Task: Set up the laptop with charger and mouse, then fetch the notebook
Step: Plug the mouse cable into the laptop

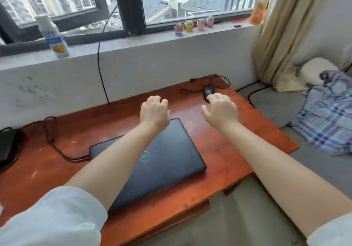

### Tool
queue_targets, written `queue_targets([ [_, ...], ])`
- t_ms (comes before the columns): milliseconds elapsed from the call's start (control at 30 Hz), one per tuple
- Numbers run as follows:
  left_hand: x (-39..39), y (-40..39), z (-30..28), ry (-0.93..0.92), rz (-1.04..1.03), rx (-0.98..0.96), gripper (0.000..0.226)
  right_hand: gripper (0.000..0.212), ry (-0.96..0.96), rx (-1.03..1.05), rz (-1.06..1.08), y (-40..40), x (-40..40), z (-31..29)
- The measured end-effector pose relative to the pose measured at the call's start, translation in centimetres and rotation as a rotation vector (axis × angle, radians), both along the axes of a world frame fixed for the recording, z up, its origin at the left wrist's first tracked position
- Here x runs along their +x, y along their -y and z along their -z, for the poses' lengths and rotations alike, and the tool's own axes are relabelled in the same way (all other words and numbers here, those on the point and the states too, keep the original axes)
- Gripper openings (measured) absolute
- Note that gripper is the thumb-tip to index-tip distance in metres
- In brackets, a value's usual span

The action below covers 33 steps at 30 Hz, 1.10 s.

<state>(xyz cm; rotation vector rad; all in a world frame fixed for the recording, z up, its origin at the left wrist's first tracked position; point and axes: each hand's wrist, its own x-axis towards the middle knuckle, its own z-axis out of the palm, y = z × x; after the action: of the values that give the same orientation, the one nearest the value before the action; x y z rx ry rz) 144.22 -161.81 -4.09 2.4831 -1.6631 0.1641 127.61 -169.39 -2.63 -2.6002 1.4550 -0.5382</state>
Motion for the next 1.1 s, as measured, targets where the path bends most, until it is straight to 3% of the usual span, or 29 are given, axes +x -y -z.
queue_targets([
  [233, -1.3, 11.8, 0.2, 0.001, -0.016, -0.035, 0.045, 0.037, -0.059, -0.002, -0.012, 11.8, -2.4, 1.0],
  [533, -0.1, 24.2, 6.1, -0.103, -0.122, 0.171, 0.04, 0.038, -0.226, 0.156, -0.055, 26.9, -1.5, 4.4],
  [733, -0.3, 26.3, 10.6, -0.234, -0.226, 0.266, 0.038, 0.034, -0.283, 0.261, -0.196, 33.3, 1.3, 8.3],
  [933, -2.9, 26.1, 15.4, -0.43, -0.399, 0.346, 0.056, 0.035, -0.371, 0.268, -0.402, 38.9, 7.4, 12.0],
  [1100, -5.5, 25.2, 17.9, -0.488, -0.586, 0.317, 0.07, 0.049, -0.503, 0.22, -0.512, 42.2, 13.3, 14.8],
])
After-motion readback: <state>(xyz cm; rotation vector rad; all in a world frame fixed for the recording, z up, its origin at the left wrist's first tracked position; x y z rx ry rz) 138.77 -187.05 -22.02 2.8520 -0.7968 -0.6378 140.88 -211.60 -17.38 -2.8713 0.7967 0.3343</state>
